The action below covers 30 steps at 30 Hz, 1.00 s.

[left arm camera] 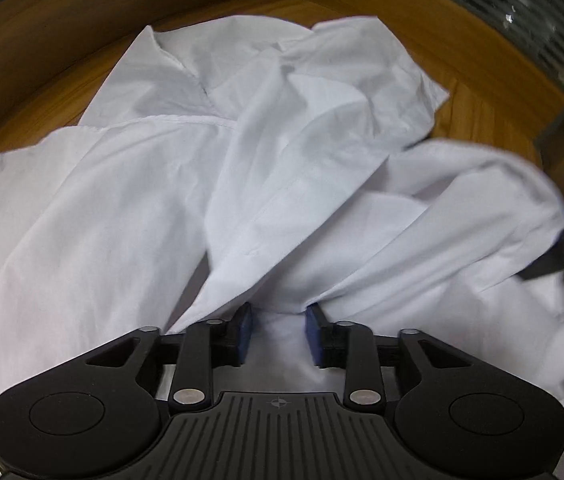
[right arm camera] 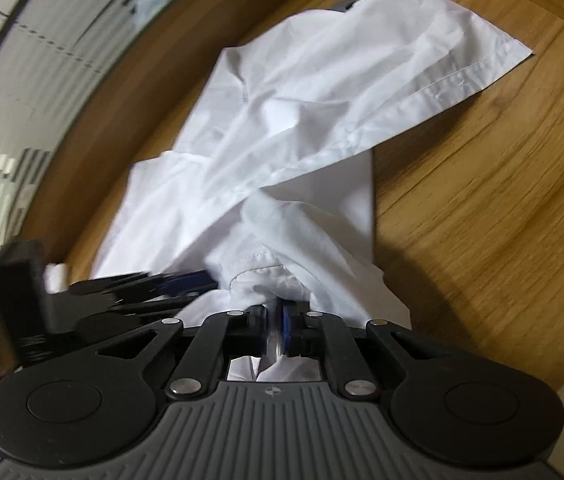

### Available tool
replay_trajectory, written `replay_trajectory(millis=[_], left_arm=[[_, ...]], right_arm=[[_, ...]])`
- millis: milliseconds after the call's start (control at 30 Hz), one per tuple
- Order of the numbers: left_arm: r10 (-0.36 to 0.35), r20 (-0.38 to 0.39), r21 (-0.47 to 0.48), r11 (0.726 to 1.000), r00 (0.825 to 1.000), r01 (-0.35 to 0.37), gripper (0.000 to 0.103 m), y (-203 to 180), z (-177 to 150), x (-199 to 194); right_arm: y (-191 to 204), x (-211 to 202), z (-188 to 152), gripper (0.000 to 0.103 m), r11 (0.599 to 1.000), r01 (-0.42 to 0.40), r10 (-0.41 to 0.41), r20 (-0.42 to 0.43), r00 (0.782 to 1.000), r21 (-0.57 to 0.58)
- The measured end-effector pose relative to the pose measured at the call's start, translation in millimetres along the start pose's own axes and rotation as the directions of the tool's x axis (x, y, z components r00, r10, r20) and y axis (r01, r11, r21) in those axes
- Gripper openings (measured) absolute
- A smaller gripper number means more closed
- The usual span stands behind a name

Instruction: Fold clothes

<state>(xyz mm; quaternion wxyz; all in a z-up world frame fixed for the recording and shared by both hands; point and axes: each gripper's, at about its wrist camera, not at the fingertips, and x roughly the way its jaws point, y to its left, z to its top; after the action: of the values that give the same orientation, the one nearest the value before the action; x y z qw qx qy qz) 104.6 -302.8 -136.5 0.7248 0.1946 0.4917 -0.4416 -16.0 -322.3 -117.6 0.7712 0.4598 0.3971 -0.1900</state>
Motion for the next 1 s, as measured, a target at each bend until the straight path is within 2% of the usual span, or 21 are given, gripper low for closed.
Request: replay_trajectory(millis=[133,200,267,333,400,433,533,600,700,767,867,1000], left_arm=[[0.03,0.013,-0.001,1.0,0.999,-0.03,0.038,-12,-2,4],[0.01,-0.002,-0.047,0.999,1.0,-0.01,0.039,-12,0,4],[-0.044,0.025,-0.081,0.996,0.999,0.045,0.036,-12,4,-3],[-0.1,0.058,-0.108,0.989,0.993,0.106,0.041,-8,10,-12],[-0.132,0.058,-0.119,0.983,0.989,0.139,0.062,-10,24,-13],[-0.149,0.058,-0.125,0.98,0.987,0.155,0.065,-11,31,-13],[-0.213,0.048,-0.151,0.964,0.976,0.218,0.067,-13,51,-11],[-0.274,0.015,-0.204,0.941,0.962,0.271,0.074,-14,63,-3],[-0.318,-0.005,-0.259,0.916,0.948,0.306,0.074,-20,83,9],[-0.336,0.005,-0.275,0.905,0.942,0.324,0.074,-23,97,12],[-0.337,0.005,-0.291,0.9,0.942,0.323,0.076,-30,112,14],[-0.301,-0.022,-0.25,0.925,0.953,0.286,0.076,-43,126,12]], right_arm=[[-5,-25,0,0.005,1.0,-0.021,0.02,-0.016,1.0,-0.007],[-10,-35,1,0.005,1.0,-0.028,0.028,-0.019,0.999,-0.002],[-14,-40,1,0.005,1.0,-0.011,0.01,-0.018,1.0,-0.019],[-19,-44,1,0.005,0.999,0.008,-0.009,-0.018,1.0,-0.038],[-24,-44,2,0.005,0.998,0.027,-0.027,-0.016,0.999,-0.048],[-26,-43,2,0.005,0.998,0.033,-0.034,-0.017,0.999,-0.056],[-26,-35,1,0.005,0.995,0.051,-0.052,-0.017,0.999,-0.086],[-25,-31,-1,0.005,0.991,0.062,-0.065,-0.016,0.998,-0.121],[-27,-26,-1,0.005,0.984,0.064,-0.068,-0.015,0.998,-0.169],[-29,-22,0,0.006,0.98,0.062,-0.066,-0.015,0.998,-0.188],[-33,-18,0,0.009,0.975,0.066,-0.071,-0.015,0.997,-0.211],[-43,-15,-2,0.017,0.971,0.075,-0.082,-0.02,0.996,-0.225]])
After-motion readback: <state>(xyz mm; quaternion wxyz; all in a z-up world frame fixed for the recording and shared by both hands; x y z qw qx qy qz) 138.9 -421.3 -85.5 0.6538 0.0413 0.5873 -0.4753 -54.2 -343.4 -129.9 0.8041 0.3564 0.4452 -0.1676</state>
